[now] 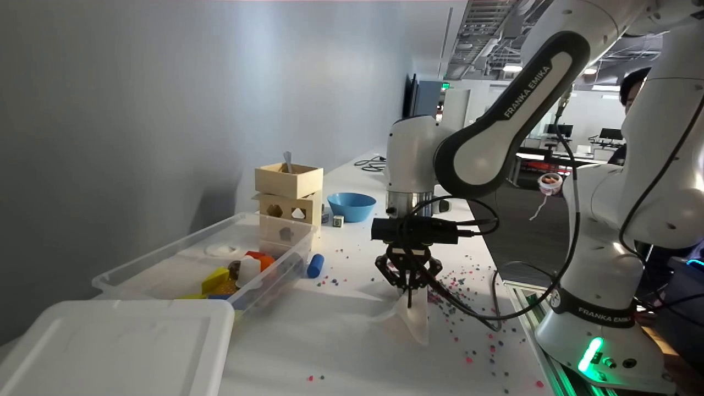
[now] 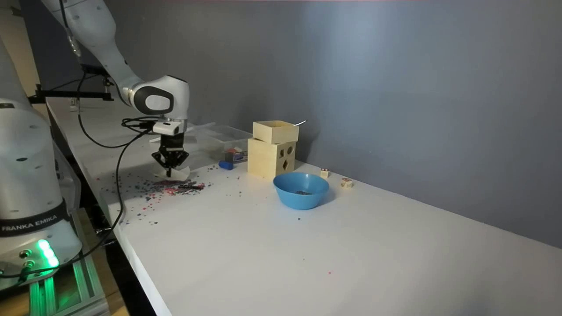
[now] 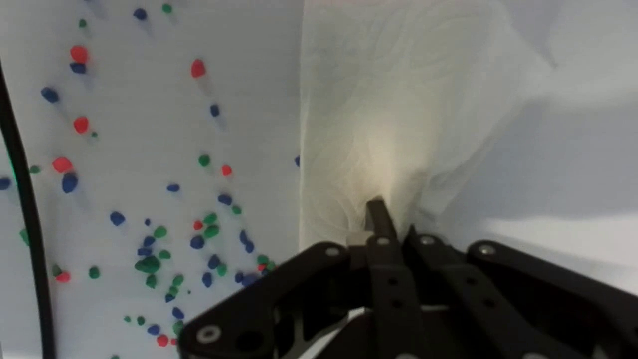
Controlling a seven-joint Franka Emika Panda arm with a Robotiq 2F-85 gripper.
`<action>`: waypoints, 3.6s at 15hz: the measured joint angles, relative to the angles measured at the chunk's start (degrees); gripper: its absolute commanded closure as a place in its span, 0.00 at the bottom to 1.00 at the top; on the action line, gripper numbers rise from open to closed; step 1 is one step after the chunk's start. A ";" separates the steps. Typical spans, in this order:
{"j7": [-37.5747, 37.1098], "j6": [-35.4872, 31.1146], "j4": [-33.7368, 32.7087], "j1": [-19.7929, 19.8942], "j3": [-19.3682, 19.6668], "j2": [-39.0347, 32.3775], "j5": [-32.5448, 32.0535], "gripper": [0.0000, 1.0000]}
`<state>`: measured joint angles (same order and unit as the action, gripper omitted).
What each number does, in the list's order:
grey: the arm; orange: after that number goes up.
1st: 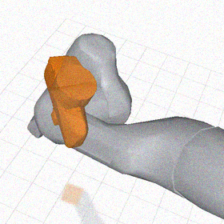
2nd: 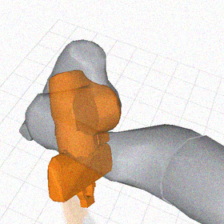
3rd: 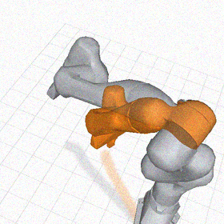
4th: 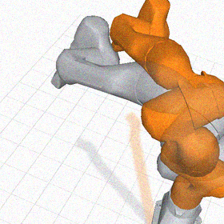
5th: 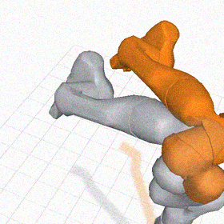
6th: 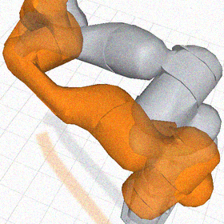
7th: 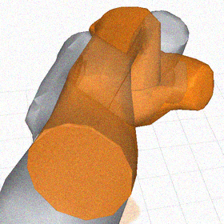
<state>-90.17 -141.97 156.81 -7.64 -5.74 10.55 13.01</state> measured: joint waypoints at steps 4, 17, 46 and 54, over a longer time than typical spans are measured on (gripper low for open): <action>-0.80 -0.01 0.49 4.03 1.41 1.40 0.20 1.00; -0.86 -0.42 -5.68 9.17 -0.26 11.25 -4.26 1.00; -60.88 -24.43 -10.43 28.48 -24.93 -8.09 -60.71 1.00; -64.34 -18.48 -14.80 28.54 -24.14 -17.17 -67.04 1.00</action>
<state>-154.52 -160.45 142.01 20.91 -29.88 -6.62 -54.03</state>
